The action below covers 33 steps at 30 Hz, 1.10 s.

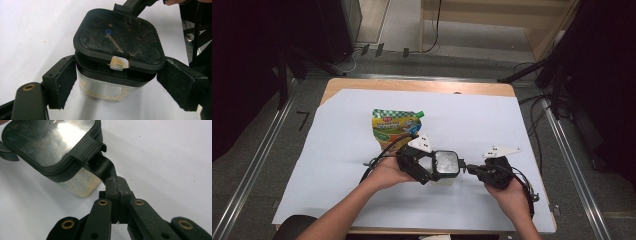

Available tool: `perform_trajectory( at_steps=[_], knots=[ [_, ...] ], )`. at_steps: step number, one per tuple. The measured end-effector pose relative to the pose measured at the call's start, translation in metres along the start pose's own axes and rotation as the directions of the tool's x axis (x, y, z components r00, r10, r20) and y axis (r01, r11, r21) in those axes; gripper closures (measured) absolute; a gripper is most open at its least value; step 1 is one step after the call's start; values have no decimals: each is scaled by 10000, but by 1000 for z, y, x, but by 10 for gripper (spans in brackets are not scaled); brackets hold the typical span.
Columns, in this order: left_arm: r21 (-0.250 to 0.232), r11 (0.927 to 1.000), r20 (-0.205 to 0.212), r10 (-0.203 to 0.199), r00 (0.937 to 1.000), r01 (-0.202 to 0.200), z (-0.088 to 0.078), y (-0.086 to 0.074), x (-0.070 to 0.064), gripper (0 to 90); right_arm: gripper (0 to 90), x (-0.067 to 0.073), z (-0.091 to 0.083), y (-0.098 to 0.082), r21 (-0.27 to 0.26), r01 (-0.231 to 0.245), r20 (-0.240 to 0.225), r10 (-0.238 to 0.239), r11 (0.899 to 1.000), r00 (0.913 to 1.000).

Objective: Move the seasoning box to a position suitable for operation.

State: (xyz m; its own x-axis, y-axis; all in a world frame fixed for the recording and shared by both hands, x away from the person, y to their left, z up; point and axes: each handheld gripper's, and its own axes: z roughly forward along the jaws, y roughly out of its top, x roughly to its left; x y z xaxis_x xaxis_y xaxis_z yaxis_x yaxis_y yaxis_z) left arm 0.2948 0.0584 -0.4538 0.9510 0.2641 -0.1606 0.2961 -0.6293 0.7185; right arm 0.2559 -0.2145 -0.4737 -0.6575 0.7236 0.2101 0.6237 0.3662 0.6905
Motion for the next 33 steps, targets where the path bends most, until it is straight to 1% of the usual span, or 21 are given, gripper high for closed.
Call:
perform_trajectory(
  at_steps=[3, 8, 19, 21, 22, 23, 24, 25, 26, 27, 28, 29, 30, 31, 32, 33],
  knots=[
    [21, 10000, -2, -7, 10000, 7, -1, 0, 0, 173, 900, 0, 0, 0, -54, 35, -41, -35, 10000, 10000],
    [-36, 9999, -21, 156, 9999, -156, -3, 2, -1, 168, 900, 1, 0, 1, -86, 81, -36, -82, 9999, 10000],
    [-88, 9998, -134, 190, 9997, -191, -6, 6, -3, 165, 900, 3, 0, 1, -108, 81, 26, -80, 9999, 10000],
    [-24, 9998, -188, 191, 9996, -191, -7, 8, -3, 166, 900, 3, 0, 1, -111, 64, 27, -63, 9999, 10000],
    [-62, 9998, -218, 170, 9996, -171, -8, 9, -4, 168, 900, 3, 0, 1, -122, 45, 27, -44, 9999, 10000],
    [-51, 9996, -264, 285, 9992, -286, -10, 10, -4, 171, 900, 3, 0, 1, -142, 44, 31, -44, 9999, 10000],
    [-122, 9995, -273, 284, 9992, -287, -11, 12, -4, 175, 900, 4, 0, 1, -133, 23, 29, -23, 9999, 10000],
    [-246, 9993, -175, 262, 9995, -266, -12, 13, -5, 182, 900, 4, 0, 1, -136, 62, 30, -62, 9999, 10000],
    [-395, 9988, -19, 281, 9996, -281, -13, 13, -5, 223, 900, 4, 0, 1, -143, 17, 16, -16, 9999, 10000],
    [-457, 9985, 17, 291, 9996, -290, -13, 15, -6, 250, 900, 4, 0, 1, -161, 37, 23, -36, 9999, 10000],
    [-457, 9985, 17, 291, 9996, -290, -13, 15, -6, 253, 900, 4, 0, 1, -163, 37, 23, -37, 9999, 10000],
    [-362, 9986, 120, 389, 9992, -385, -11, 17, -7, 254, 900, 4, 0, 1, -163, 46, 41, -45, 9999, 10000],
    [-362, 9986, 120, 389, 9992, -385, -11, 17, -7, 277, 900, 4, 0, 1, -163, 46, 41, -45, 9999, 10000],
    [-324, 9983, 137, 498, 9987, -493, -11, 18, -8, 327, 900, 4, 0, 1, -170, 35, 33, -34, 9998, 10000],
    [-377, 9983, 242, 446, 9987, -437, -11, 19, -9, 351, 900, 5, 0, 1, -156, 19, 24, -19, 9999, 10000],
    [-443, 9984, 324, 376, 9988, -361, -11, 20, -9, 407, 900, 5, -1, 1, -157, 35, 29, -35, 9999, 10000]
  ],
)
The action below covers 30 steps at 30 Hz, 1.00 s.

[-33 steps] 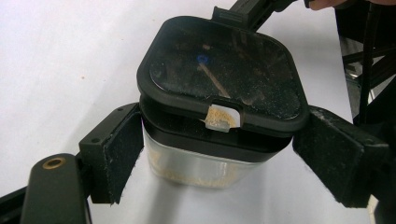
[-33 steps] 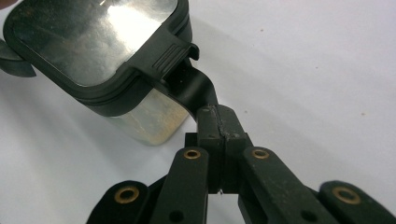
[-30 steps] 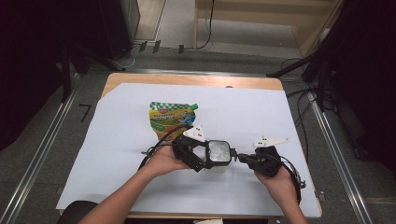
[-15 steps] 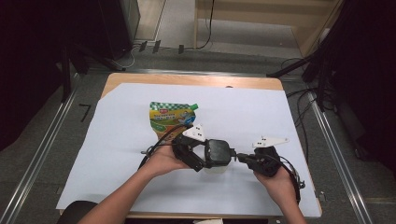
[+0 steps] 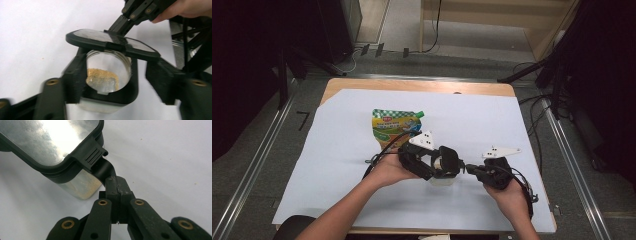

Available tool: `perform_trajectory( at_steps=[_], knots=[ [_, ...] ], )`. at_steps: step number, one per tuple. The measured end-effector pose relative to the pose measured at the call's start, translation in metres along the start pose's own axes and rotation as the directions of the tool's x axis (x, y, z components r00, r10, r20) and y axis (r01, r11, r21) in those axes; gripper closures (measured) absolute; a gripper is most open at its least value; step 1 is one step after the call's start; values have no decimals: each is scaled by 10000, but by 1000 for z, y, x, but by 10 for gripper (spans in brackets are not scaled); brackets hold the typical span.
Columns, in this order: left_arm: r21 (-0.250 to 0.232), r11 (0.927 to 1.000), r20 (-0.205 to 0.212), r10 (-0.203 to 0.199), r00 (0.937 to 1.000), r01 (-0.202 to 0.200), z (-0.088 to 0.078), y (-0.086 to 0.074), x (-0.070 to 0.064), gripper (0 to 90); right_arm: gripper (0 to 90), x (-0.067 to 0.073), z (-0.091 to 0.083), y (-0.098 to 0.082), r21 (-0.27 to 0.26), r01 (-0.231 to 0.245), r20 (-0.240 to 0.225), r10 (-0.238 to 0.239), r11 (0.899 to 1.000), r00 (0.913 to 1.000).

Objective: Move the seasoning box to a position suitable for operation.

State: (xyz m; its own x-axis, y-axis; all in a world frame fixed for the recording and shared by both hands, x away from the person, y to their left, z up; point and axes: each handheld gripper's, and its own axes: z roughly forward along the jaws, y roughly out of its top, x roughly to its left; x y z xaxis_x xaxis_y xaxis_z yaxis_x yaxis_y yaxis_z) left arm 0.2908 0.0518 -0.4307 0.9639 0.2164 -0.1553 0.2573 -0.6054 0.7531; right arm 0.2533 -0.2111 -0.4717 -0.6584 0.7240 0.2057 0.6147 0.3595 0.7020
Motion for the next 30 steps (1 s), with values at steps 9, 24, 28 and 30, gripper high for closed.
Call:
perform_trajectory(
  at_steps=[9, 24, 28, 30],
  knots=[
    [-32, 9997, 725, -245, 9971, 248, -5, 18, -1, 728, 900, 0, -1, 0, -97, 62, 11, -62, 9999, 10000],
    [376, 9992, 1020, -178, 9946, 141, 16, 51, -2, 833, 900, 1, -1, 0, -142, 77, 37, -77, 9999, 10000],
    [405, 9992, 1109, -68, 9938, 24, 22, 55, -1, 837, 900, 1, -1, 0, -138, 75, 53, -75, 9999, 10000],
    [347, 9994, 1226, -111, 9924, 69, 27, 56, -1, 838, 900, 1, -1, 0, -126, 80, 98, -79, 9999, 9999]
  ],
)
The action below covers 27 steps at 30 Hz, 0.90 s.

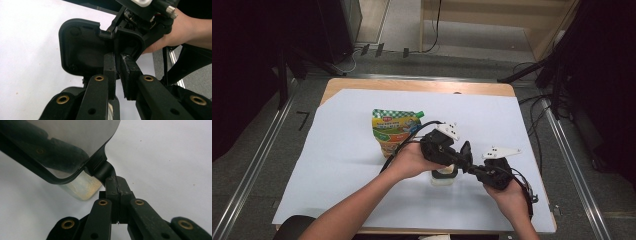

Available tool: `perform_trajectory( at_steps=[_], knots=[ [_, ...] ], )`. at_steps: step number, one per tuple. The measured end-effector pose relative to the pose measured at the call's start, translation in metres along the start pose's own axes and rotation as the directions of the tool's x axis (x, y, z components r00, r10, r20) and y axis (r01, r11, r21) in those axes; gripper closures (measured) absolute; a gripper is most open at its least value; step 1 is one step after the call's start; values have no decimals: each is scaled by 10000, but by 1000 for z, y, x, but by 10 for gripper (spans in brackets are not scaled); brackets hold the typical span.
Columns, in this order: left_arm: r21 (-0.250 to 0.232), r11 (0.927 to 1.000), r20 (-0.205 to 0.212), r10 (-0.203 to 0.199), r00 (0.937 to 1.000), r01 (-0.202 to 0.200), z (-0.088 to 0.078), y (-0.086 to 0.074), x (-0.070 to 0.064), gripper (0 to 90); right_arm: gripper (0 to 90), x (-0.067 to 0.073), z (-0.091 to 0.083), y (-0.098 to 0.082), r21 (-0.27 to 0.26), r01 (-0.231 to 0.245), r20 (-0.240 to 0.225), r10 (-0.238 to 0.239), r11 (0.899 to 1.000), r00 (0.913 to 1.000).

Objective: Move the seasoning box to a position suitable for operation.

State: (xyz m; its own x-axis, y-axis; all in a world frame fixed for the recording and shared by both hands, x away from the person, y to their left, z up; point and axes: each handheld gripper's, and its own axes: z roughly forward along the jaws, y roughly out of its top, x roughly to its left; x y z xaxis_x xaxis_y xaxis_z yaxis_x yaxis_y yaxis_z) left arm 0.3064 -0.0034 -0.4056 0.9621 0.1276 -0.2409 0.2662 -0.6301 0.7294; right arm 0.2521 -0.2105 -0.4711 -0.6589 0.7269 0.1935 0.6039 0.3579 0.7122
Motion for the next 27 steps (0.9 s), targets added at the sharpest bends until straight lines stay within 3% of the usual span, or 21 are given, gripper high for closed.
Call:
perform_trajectory(
  at_steps=[6, 11, 16, 22, 26, 27],
  knots=[
    [-70, 10000, 181, -51, 9998, 52, 0, -1, 3, 833, 900, -1, 0, 0, -37, 33, -37, -33, 10000, 10000],
    [181, 9997, 177, 129, 9998, -132, -3, -4, 1, 777, 900, -2, 1, 1, -99, 57, -53, -58, 9999, 10000],
    [-173, 9998, 345, 142, 9993, -136, -16, -11, 1, 705, 900, -1, -7, -1, -256, -43, -86, 41, 9997, 10000],
    [-377, 9992, 192, -88, 9998, 95, -31, -19, 4, 690, 874, 6, -15, -4, -414, -327, -205, 319, 9986, 9993],
    [-421, 9988, 39, -239, 9997, 240, -37, -24, 6, 684, 849, 10, -17, -10, -379, -267, -199, 259, 9989, 9995],
    [-396, 9983, -93, -436, 9990, 432, -40, -28, 8, 657, 832, 9, -17, -13, -314, -284, -156, 280, 9991, 9995]
  ],
)
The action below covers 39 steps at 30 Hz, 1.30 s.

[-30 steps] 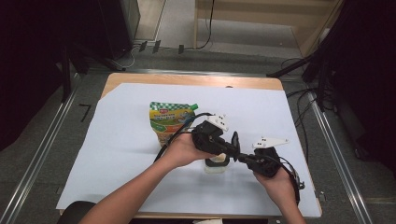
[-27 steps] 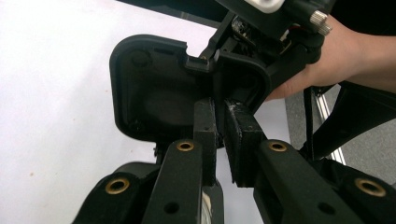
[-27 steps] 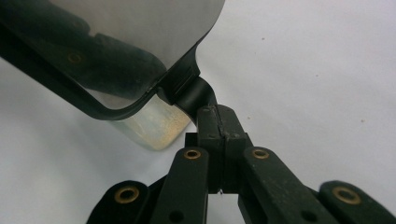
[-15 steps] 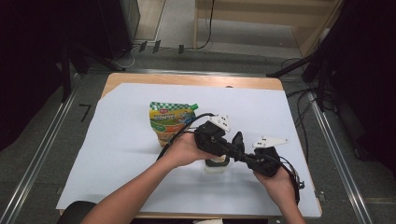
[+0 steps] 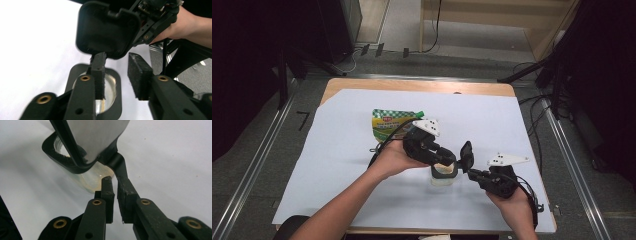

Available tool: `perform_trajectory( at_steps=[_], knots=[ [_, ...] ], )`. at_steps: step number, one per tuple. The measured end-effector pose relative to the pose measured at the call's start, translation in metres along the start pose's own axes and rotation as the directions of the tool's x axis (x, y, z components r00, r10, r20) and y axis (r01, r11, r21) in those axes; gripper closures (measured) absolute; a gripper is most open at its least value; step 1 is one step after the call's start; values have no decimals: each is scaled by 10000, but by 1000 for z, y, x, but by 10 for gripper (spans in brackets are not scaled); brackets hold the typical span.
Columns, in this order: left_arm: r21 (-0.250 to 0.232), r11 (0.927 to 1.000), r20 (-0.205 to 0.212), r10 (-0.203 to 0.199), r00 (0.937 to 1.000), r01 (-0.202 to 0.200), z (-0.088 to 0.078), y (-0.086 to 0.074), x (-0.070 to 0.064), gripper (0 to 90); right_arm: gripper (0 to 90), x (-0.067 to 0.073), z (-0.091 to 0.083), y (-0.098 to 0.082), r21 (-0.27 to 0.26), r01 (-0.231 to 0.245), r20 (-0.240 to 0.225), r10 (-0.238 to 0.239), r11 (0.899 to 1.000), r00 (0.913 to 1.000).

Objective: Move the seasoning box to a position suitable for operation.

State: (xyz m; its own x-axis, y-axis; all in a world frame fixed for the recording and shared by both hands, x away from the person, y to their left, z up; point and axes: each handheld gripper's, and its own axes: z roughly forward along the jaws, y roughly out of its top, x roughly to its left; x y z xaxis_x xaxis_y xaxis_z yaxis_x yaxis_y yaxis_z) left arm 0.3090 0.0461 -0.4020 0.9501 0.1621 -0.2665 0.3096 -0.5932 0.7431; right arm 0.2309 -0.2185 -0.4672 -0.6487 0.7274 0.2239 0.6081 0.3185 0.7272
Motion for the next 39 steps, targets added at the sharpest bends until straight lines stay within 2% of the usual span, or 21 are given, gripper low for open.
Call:
perform_trajectory(
  at_steps=[3, 5, 6, 7, 9, 11, 15, 16, 17, 18, 19, 20, 21, 23, 25, 26, 31, 35, 39],
  knots=[
    [106, 9989, 356, -471, 9983, 467, -5, -5, 6, 602, 783, -3, 1, 2, -44, -202, -94, 202, 9998, 9998],
    [173, 9980, 397, -619, 9973, 612, -6, -7, 7, 583, 759, -3, 0, 2, -37, -224, -100, 223, 9997, 9997],
    [163, 9981, 189, -596, 9980, 593, -10, -11, 9, 560, 729, -1, -1, 2, -22, -142, -52, 142, 9999, 9999],
    [163, 9981, 189, -596, 9980, 593, -10, -11, 9, 550, 719, 0, -2, 1, 21, -159, -85, 159, 9999, 9998],
    [103, 9977, -106, -669, 9977, 670, -18, -15, 9, 498, 715, 3, -4, -1, 52, -194, -221, 195, 9998, 9996],
    [-11, 9978, -194, -662, 9976, 662, -26, -16, 9, 482, 713, 9, -8, -3, 59, -81, -344, 83, 9999, 9994],
    [78, 9976, -443, -689, 9966, 693, -36, -18, 8, 463, 719, 20, -12, -4, 83, 236, -492, -232, 9997, 9985],
    [-12, 9974, -541, -714, 9960, 714, -43, -20, 6, 462, 726, 27, -14, -4, -2, 303, -734, -302, 9995, 9968],
    [-12, 9974, -541, -714, 9960, 714, -43, -20, 6, 460, 726, 27, -14, -4, -2, 303, -734, -302, 9995, 9968],
    [-60, 9978, -569, -666, 9962, 664, -48, -21, 6, 460, 730, 33, -16, -2, -48, 420, -1042, -423, 9991, 9937],
    [-86, 9979, -638, -652, 9958, 648, -51, -22, 6, 460, 730, 33, -16, -2, -48, 420, -1042, -423, 9991, 9937],
    [-134, 9978, -703, -662, 9953, 654, -58, -25, 5, 459, 730, 41, -17, 1, -153, 580, -1246, -594, 9982, 9904],
    [-134, 9978, -703, -662, 9953, 654, -58, -25, 5, 459, 730, 41, -17, 1, -153, 580, -1246, -594, 9982, 9904],
    [-181, 9971, -812, -757, 9938, 744, -68, -28, 6, 458, 730, 52, -16, 7, -214, 834, -1481, -857, 9963, 9853],
    [-255, 9964, -828, -823, 9932, 805, -72, -30, 7, 457, 730, 55, -15, 9, -232, 904, -1514, -929, 9956, 9841],
    [-283, 9964, -891, -820, 9926, 797, -75, -32, 7, 457, 727, 63, -11, 14, -214, 1047, -1658, -1068, 9943, 9804],
    [-291, 9968, -1257, -776, 9890, 745, -88, -39, 10, 457, 685, 77, 3, 28, -203, 1105, -1896, -1123, 9937, 9754],
    [-315, 9964, -1336, -823, 9876, 788, -96, -44, 12, 450, 638, 84, 16, 37, -103, 1424, -1865, -1418, 9898, 9722],
    [-337, 9962, -1386, -845, 9867, 806, -102, -48, 13, 451, 616, 88, 24, 46, -231, 1457, -1895, -1475, 9891, 9707]
  ],
)
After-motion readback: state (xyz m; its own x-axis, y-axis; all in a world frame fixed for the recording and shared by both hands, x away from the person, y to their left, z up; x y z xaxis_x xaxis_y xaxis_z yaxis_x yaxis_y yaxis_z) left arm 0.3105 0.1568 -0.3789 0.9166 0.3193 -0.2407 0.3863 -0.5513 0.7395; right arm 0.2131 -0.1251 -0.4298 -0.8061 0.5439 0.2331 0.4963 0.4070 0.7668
